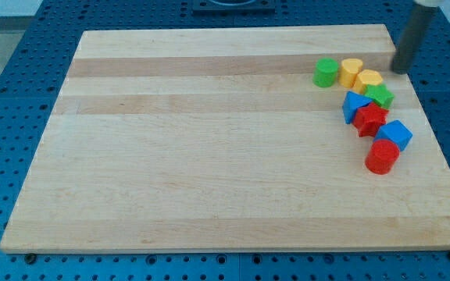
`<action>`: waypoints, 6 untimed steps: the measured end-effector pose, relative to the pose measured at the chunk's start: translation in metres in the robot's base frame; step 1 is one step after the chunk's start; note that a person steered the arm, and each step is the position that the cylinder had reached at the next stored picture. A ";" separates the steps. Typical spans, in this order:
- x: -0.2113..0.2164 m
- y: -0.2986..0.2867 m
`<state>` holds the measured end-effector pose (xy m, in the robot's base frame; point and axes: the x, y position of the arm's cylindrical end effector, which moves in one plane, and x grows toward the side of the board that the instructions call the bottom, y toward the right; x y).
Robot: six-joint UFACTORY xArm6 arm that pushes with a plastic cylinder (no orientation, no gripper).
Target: Move the blue cube below the red star
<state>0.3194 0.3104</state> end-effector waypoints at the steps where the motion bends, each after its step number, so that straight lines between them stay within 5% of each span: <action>1: 0.014 0.034; 2: 0.025 0.035; 4: 0.161 0.034; 5: 0.195 0.007; 6: 0.175 -0.064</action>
